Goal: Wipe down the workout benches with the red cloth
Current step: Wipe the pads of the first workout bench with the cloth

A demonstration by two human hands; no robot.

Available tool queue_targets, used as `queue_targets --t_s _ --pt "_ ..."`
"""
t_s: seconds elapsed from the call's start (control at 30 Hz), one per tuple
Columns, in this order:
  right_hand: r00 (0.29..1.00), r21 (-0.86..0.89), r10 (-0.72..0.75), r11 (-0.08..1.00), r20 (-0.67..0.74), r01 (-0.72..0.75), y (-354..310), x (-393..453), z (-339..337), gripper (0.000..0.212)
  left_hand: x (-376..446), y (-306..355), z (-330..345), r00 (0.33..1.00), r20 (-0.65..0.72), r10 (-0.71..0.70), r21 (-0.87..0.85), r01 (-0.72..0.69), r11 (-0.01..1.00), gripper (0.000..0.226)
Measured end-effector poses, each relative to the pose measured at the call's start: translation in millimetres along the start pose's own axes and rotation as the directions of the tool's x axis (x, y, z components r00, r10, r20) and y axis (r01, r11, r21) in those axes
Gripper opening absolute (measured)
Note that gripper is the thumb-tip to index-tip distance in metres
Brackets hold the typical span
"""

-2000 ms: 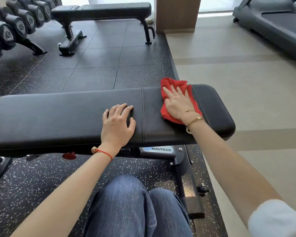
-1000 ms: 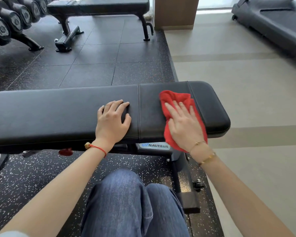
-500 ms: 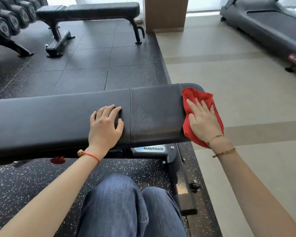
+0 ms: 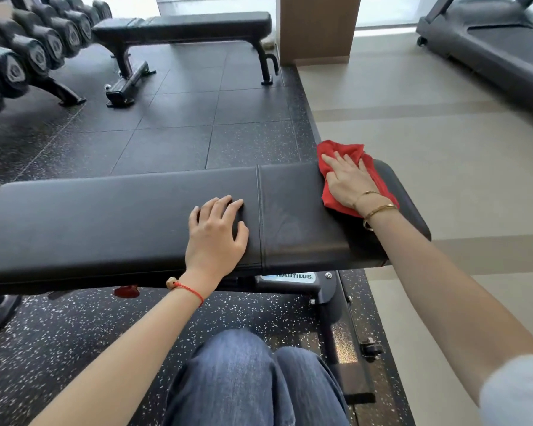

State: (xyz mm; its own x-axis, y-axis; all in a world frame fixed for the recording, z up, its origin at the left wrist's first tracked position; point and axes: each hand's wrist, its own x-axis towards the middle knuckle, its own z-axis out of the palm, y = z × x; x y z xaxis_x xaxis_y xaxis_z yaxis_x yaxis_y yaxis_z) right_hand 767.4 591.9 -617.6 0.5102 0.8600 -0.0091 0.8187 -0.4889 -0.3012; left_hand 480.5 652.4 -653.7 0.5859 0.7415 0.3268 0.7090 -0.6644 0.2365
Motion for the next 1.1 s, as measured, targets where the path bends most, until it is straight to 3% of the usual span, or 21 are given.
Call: queue_targets --t_s 0.13,0.3,0.4,0.6,0.77,0.9,1.1 --pt "0.985 0.022 -0.168 0.986 0.046 0.168 -41.8 -32.1 10.1 0.053 0.4 -1.8 -2.1 1.000 0.023 -0.009 -0.042 0.010 0.999 0.046" --pt "0.900 -0.021 -0.434 0.900 0.037 0.435 -75.7 -93.9 34.0 0.055 0.7 -7.4 -9.2 0.999 0.040 -0.019 -0.065 0.021 0.998 0.045" --pt "0.911 -0.021 -0.408 0.912 0.063 0.410 -74.5 -76.9 31.8 0.056 -5.7 -24.8 -17.2 1.000 0.011 0.002 0.032 -0.002 0.999 0.043" --pt "0.967 -0.014 -0.241 0.970 0.081 0.243 -124.5 -4.6 39.2 0.054 -13.0 -73.4 -32.4 0.993 -0.043 -0.114 0.105 0.118 0.987 0.042" --pt "0.895 -0.086 -0.442 0.891 0.057 0.445 -168.1 -40.1 62.7 0.056 -15.0 -80.0 -28.1 0.983 -0.094 -0.159 0.054 0.165 0.985 0.048" --pt "0.827 -0.066 -0.562 0.825 0.016 0.562 -150.9 -84.9 66.5 0.057 -13.7 -83.9 -24.5 0.979 -0.128 -0.157 0.050 0.164 0.985 0.046" --pt "0.937 -0.072 -0.347 0.934 0.044 0.349 -139.1 -23.8 52.0 0.055 -14.6 -83.9 -21.7 0.978 -0.128 -0.162 0.052 0.170 0.984 0.047"
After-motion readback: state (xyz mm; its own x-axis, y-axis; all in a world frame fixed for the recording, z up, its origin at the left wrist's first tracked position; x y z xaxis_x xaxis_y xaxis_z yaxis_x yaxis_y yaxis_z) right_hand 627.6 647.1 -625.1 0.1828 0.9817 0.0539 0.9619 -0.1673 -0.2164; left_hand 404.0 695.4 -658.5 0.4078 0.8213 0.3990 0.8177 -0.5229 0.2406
